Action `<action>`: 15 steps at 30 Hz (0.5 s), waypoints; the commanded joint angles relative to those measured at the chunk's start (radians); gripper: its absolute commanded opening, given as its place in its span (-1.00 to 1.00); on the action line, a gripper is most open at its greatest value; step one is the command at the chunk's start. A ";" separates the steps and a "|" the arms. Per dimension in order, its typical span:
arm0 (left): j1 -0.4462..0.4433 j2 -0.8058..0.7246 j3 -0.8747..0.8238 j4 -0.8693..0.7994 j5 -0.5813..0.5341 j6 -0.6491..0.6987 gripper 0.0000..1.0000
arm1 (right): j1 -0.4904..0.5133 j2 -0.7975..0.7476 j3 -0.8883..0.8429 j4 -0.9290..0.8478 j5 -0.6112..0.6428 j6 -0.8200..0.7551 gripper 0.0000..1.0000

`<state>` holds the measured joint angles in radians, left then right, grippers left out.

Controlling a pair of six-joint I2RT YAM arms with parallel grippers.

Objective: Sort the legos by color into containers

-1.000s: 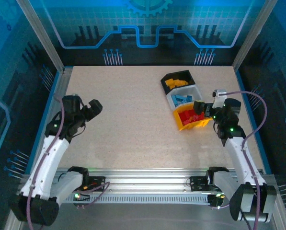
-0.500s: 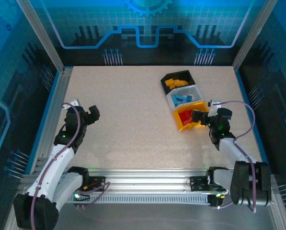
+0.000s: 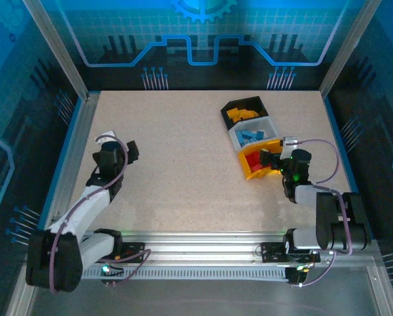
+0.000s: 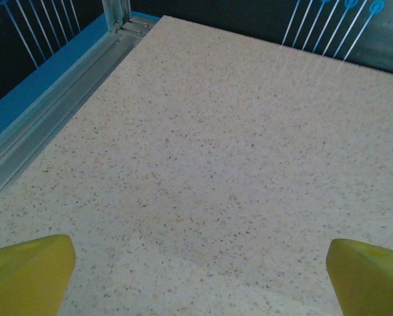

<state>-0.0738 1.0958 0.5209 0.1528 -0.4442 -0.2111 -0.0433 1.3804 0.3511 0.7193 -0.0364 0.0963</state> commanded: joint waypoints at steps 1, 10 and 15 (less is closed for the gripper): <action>0.009 0.096 -0.025 0.177 0.028 0.056 0.98 | 0.028 0.049 0.002 0.115 0.001 -0.047 1.00; 0.012 0.296 -0.016 0.353 0.073 0.116 0.97 | 0.076 0.118 0.049 0.089 -0.021 -0.121 1.00; 0.014 0.353 -0.004 0.409 0.119 0.168 0.98 | 0.086 0.120 0.063 0.064 -0.026 -0.137 1.00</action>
<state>-0.0708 1.4246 0.5014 0.4740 -0.3714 -0.1005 0.0322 1.4876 0.3939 0.7982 -0.0452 -0.0093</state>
